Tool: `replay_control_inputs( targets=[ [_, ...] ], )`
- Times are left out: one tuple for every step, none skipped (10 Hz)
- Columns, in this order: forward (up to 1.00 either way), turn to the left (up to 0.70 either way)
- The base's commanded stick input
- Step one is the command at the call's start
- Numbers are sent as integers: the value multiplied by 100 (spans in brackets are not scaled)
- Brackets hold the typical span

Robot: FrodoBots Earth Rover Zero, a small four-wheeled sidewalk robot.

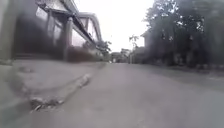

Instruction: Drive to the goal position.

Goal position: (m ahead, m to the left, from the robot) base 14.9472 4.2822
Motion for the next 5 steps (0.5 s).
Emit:
replay_control_inputs(
  targets=[
    [100,0],
    [100,0],
    [100,0],
    [100,-19],
    [100,-36]
  ],
)
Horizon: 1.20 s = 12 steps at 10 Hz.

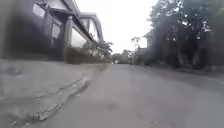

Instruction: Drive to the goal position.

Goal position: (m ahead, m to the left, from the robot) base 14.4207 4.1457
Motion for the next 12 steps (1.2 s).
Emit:
replay_control_inputs(
  targets=[
    [100,-39],
    [100,-10],
    [100,0],
    [100,0],
    [100,0],
    [100,0],
    [100,0],
    [100,0],
    [100,0],
    [100,0],
    [100,0],
    [100,0]
  ],
)
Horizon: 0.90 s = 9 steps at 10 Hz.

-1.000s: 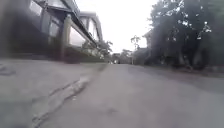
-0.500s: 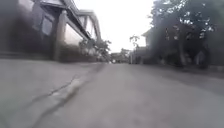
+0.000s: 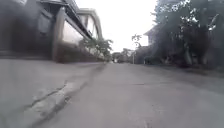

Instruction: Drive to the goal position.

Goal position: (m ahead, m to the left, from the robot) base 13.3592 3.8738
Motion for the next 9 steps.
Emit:
replay_control_inputs(
  targets=[
    [100,0],
    [100,0],
    [100,0],
    [100,-14],
    [100,-32],
    [100,-40],
    [100,-40],
    [100,-40],
    [100,0]
  ],
)
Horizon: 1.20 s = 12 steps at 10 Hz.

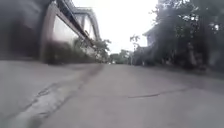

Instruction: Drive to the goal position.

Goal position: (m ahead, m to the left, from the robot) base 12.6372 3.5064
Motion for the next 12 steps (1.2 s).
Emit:
replay_control_inputs(
  targets=[
    [100,0],
    [100,0],
    [100,0],
    [100,0],
    [100,0],
    [100,0],
    [100,0],
    [100,0],
    [100,0],
    [100,0],
    [100,0],
    [100,0]
  ],
)
